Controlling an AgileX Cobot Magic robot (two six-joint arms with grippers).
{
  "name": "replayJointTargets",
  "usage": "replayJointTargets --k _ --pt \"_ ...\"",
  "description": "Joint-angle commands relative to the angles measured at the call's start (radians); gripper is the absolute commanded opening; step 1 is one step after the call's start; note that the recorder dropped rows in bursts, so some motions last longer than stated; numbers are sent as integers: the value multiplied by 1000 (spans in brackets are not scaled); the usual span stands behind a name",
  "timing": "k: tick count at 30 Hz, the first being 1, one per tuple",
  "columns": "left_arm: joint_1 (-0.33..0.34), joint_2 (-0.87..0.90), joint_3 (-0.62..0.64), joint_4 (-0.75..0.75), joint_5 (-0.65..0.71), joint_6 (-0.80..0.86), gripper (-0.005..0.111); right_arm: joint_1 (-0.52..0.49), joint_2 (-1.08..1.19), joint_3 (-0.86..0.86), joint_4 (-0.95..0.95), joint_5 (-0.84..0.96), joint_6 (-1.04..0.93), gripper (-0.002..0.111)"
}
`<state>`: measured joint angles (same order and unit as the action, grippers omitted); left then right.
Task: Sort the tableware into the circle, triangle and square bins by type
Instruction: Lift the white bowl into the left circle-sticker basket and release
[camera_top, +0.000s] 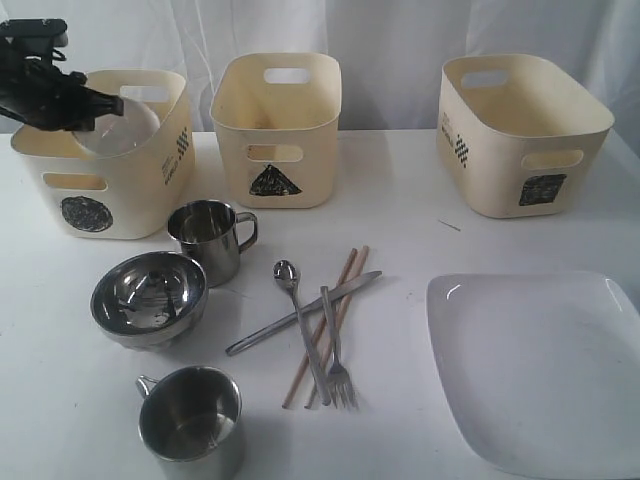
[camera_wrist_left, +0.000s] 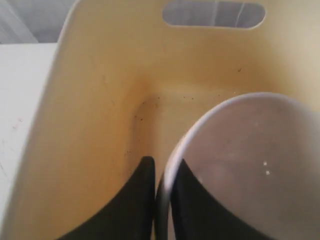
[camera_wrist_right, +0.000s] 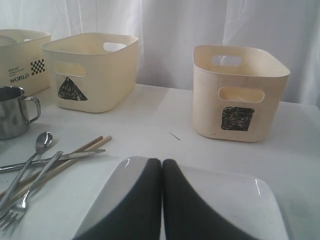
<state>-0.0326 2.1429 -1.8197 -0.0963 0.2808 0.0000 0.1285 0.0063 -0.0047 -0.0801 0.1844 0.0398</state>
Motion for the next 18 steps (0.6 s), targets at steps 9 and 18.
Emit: replayJointTargets --k 9,18 --pt "-2 -30 -8 -15 134 18 42 3 -6 5 2 -6 6 0" --pt "-2 -166 -8 -78 242 137 42 3 -6 5 2 -6 6 0"
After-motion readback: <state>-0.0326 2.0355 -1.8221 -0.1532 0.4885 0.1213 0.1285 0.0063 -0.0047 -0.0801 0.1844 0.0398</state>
